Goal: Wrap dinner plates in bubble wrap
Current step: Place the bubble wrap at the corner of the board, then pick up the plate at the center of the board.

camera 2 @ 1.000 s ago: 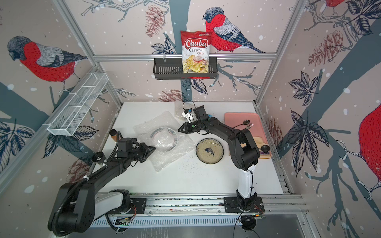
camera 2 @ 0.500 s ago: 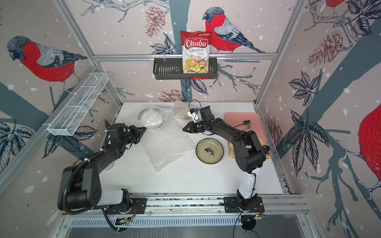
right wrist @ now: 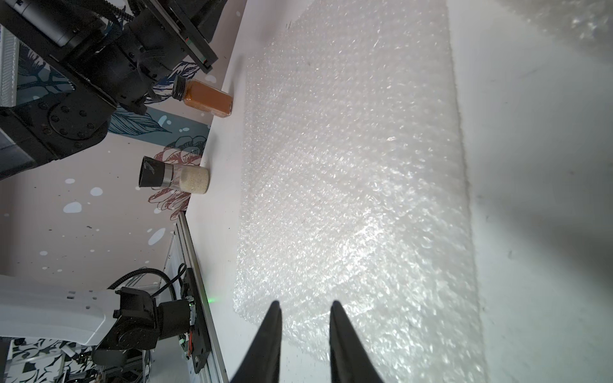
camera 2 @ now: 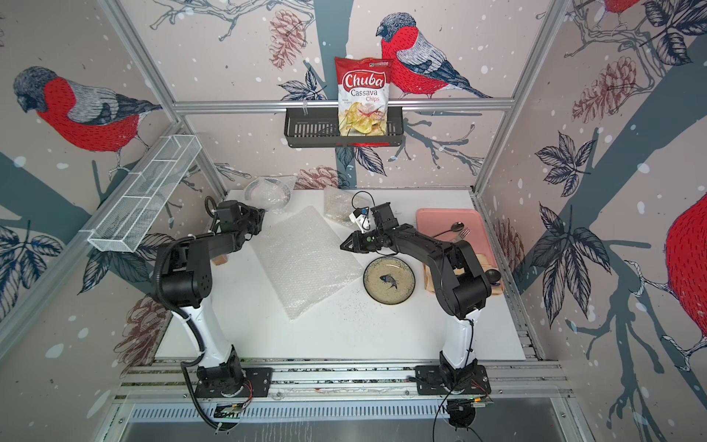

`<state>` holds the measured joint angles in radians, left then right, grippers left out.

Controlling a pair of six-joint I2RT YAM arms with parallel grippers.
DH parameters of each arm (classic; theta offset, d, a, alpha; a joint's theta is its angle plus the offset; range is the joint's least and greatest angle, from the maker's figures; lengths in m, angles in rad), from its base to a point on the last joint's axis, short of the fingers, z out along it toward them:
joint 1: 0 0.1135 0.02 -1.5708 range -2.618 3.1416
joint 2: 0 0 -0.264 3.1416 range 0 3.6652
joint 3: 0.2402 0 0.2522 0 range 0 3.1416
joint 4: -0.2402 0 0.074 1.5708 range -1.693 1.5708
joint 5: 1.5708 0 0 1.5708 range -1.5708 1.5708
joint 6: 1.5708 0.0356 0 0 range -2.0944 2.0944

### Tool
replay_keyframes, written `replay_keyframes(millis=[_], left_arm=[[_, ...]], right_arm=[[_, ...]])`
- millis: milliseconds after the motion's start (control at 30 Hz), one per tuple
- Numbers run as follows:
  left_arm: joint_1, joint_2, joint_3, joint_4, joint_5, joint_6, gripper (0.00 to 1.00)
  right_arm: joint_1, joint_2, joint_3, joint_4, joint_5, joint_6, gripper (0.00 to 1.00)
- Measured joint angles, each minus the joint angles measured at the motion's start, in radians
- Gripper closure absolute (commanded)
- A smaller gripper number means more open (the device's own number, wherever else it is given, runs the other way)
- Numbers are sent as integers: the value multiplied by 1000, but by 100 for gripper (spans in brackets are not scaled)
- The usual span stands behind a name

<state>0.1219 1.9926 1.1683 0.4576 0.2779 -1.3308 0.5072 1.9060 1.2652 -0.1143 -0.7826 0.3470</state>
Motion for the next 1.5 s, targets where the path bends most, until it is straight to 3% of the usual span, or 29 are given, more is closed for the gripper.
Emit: replay_keyframes(millis=[433, 633, 800, 1000, 1200, 1500], left_arm=[[51, 114, 12, -27, -158, -80, 99], [61, 154, 23, -13, -147, -122, 69], [63, 98, -13, -50, -127, -130, 46], [63, -15, -92, -129, -124, -115, 43], [42, -154, -165, -184, -116, -66, 43], [-83, -350, -284, -300, -89, 92, 41]], right_arm=[[-49, -38, -48, 1, -11, -4, 73], [-61, -63, -74, 0, -10, -4, 72], [-87, -108, -82, -26, 34, -4, 71], [-112, -178, -111, -69, 140, -4, 69], [-153, -281, -194, -150, 363, 24, 58], [-228, -450, -397, -259, 605, 104, 56]])
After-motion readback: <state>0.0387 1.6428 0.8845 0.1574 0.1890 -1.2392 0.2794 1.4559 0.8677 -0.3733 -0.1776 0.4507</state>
